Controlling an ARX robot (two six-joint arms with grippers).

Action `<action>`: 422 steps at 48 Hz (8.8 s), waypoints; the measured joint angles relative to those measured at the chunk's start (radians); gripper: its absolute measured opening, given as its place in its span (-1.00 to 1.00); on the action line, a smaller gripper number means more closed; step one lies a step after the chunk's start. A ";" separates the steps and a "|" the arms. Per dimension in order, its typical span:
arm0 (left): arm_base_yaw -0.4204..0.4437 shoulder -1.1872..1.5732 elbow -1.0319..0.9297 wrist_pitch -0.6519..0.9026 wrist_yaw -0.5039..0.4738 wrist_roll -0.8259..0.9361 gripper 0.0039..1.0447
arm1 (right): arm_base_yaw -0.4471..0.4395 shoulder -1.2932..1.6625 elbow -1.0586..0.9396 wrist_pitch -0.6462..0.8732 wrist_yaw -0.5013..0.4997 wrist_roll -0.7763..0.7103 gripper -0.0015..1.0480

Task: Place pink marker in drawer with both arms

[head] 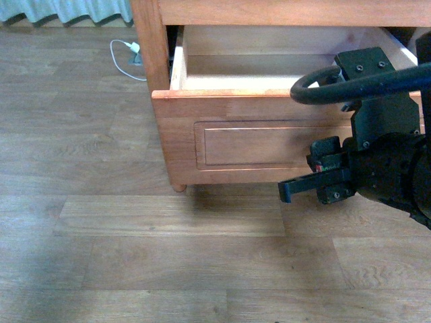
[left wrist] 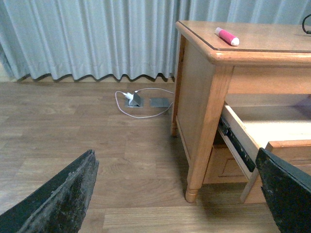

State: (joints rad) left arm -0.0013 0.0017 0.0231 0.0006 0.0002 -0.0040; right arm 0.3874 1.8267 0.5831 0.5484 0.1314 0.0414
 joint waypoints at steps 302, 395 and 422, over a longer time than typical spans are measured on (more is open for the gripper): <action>-0.451 1.771 1.044 0.359 -0.031 0.104 0.89 | -0.206 -1.265 -0.244 -0.671 -0.303 -0.010 0.84; -0.001 0.309 0.000 0.301 0.000 -0.002 -0.93 | -0.207 -1.265 -0.244 -0.672 -0.306 -0.010 0.84; -0.001 0.061 0.000 0.032 0.001 0.000 -0.93 | -0.207 -1.265 -0.245 -0.672 -0.306 -0.010 0.84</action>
State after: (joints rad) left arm -0.0025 0.0624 0.0227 0.0330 0.0010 -0.0044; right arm 0.1806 0.5621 0.3382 -0.1238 -0.1745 0.0311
